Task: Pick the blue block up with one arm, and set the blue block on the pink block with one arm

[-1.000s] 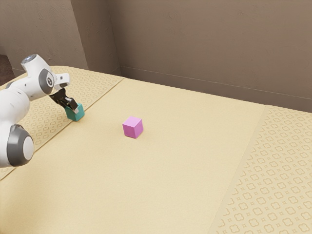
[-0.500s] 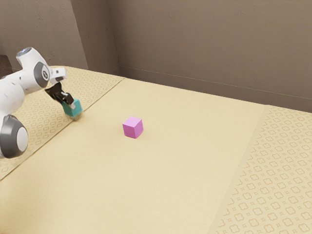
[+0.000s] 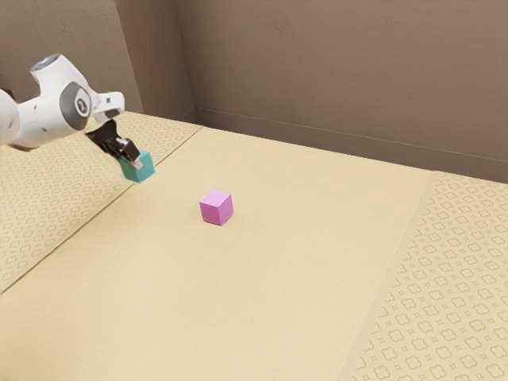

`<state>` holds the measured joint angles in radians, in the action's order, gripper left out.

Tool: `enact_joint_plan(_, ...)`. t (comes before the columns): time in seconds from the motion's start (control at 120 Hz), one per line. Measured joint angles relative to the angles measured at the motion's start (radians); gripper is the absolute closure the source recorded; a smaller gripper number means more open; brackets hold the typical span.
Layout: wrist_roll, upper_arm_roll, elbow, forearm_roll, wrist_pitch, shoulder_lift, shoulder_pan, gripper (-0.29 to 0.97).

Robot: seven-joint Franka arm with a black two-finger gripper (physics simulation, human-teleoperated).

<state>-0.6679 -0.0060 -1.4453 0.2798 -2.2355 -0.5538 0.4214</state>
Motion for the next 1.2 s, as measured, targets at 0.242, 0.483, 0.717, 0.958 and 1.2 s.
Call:
enact_joint_plan(0.242, 0.048, -0.065, -0.251, -0.007, -0.202, 0.168, -0.037, 0.37)
enact_joint_plan(0.483, 0.098, -0.164, -0.386, 0.003, -0.363, 0.245, -0.05, 0.37)
enact_joint_plan(0.717, 0.131, -0.218, -0.491, 0.011, -0.449, 0.312, -0.049, 0.36)
enact_joint_plan(0.958, 0.157, -0.236, -0.439, 0.011, -0.496, 0.202, -0.05, 0.36)
enact_joint_plan(1.2, 0.176, -0.227, -0.311, -0.02, -0.409, 0.118, -0.069, 0.36)
